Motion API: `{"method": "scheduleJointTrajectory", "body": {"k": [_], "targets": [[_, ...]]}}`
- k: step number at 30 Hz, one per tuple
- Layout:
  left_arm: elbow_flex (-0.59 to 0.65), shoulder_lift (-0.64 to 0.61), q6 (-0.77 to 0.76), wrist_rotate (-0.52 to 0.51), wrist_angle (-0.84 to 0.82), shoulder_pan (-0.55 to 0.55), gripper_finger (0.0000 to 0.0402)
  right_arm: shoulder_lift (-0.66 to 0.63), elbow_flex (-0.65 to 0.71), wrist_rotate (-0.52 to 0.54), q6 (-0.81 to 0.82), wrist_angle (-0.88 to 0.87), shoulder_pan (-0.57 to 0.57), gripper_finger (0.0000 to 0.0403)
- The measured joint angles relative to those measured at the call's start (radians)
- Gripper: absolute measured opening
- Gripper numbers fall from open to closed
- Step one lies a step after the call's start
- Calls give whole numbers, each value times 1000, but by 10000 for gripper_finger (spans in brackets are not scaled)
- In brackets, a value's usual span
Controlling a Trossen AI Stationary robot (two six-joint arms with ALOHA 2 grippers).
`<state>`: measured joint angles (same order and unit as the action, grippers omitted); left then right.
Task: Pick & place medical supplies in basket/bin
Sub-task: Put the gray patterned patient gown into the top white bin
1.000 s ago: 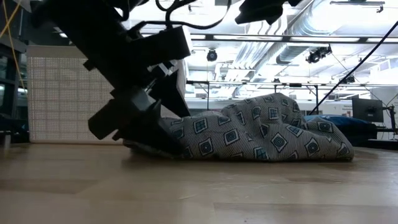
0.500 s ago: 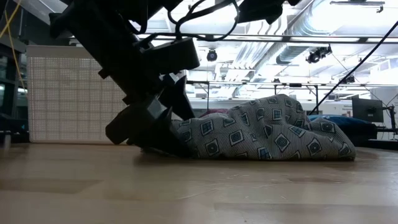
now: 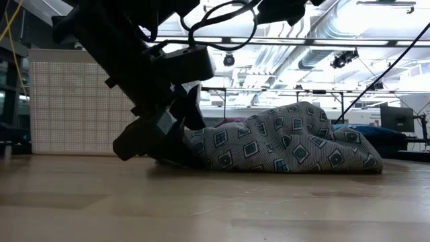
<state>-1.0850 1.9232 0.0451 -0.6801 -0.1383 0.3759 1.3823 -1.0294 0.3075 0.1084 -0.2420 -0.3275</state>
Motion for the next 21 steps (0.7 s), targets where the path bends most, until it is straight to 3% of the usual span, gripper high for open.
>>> {"method": "scheduleJointTrajectory", "body": {"k": [9, 21], "targets": [[2, 2, -32, -6, -2, -1, 237, 0, 0, 0, 0, 0, 0, 148], [3, 2, -51, -128, 31, 41, 169, 0, 0, 0, 0, 0, 0, 148]]}}
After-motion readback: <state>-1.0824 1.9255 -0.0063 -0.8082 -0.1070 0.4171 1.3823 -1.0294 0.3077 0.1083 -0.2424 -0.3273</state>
